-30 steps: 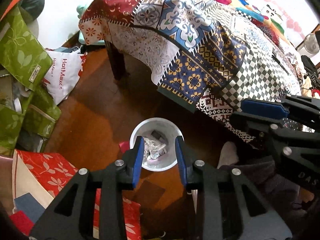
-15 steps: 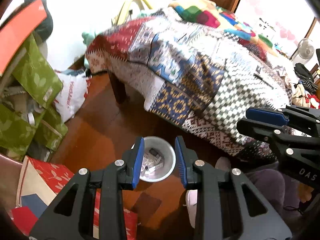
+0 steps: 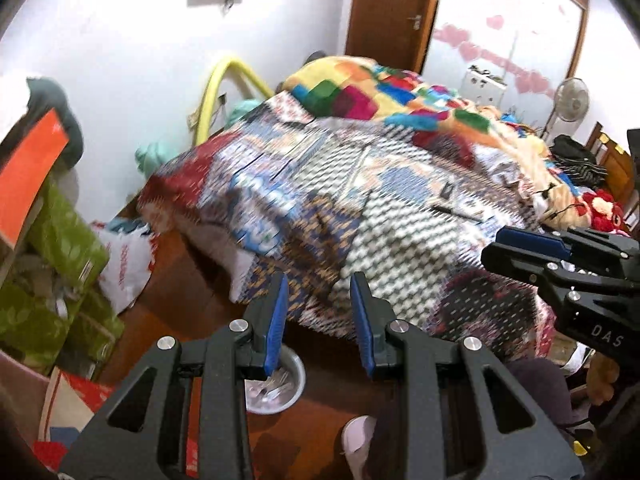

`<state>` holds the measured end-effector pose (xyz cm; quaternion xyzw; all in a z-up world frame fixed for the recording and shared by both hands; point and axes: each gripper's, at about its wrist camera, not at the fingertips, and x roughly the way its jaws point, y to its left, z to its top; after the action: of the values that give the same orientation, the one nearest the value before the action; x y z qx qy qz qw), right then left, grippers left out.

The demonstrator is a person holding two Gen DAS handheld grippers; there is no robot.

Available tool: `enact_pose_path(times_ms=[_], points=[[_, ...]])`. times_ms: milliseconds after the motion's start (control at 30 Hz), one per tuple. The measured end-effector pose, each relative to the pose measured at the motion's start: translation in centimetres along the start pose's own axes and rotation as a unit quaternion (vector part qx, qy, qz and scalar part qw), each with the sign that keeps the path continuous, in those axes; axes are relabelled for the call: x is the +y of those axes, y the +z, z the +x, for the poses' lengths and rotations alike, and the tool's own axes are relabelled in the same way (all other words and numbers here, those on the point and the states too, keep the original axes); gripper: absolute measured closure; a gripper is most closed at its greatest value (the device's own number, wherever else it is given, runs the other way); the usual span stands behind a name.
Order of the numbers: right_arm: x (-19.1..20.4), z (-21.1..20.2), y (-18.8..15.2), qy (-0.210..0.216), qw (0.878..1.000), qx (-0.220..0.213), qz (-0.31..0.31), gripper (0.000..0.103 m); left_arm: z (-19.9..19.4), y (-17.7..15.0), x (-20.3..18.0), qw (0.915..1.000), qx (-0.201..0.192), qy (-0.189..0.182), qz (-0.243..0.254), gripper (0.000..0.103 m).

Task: Collect trash
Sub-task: 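Move both open tools back over the black marker and card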

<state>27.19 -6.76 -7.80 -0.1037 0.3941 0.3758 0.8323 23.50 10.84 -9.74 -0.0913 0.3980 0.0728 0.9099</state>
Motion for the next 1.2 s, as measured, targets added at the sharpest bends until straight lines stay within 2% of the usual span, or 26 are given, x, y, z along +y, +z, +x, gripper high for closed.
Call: enact_pose_path(times_ms=[233,433,500,567,667,867,1200], points=[[-5.3,-2.8,-0.3,-0.04,0.999,-0.017,0.02,0.078,1.0,2.9,-5.8,0.9991,-0.019,-0.023,0.032,0.072],[-10.4,-3.5,-0.8,-0.067,0.997,-0.012,0.042,0.077,3.7,4.9,-10.3,0.9975,-0.013,-0.045,0.054,0.072],[-12.0,-3.4,-1.0,-0.074,0.996,-0.007,0.046,0.075,4.8,5.5,-11.5,0.9968,-0.008,-0.051,0.061,0.071],[-13.6,-2.9,-1.1,-0.081,0.995,-0.001,0.05,0.064,5.9,6.1,-12.6,0.9962,-0.003,-0.056,0.066,0.067],[-15.6,-2.1,-1.4,-0.086,0.995,0.004,0.057,0.062,8.1,6.8,-13.8,0.9955,0.005,-0.062,0.071,0.061],[-19.3,1.9,-1.6,-0.089,0.993,0.038,0.066,0.062,13.3,8.0,-14.9,0.9947,0.032,-0.073,0.065,0.059],[-24.2,11.6,-1.3,-0.075,0.989,0.101,0.078,0.062,22.2,9.0,-15.4,0.9926,0.072,-0.067,0.071,0.059]])
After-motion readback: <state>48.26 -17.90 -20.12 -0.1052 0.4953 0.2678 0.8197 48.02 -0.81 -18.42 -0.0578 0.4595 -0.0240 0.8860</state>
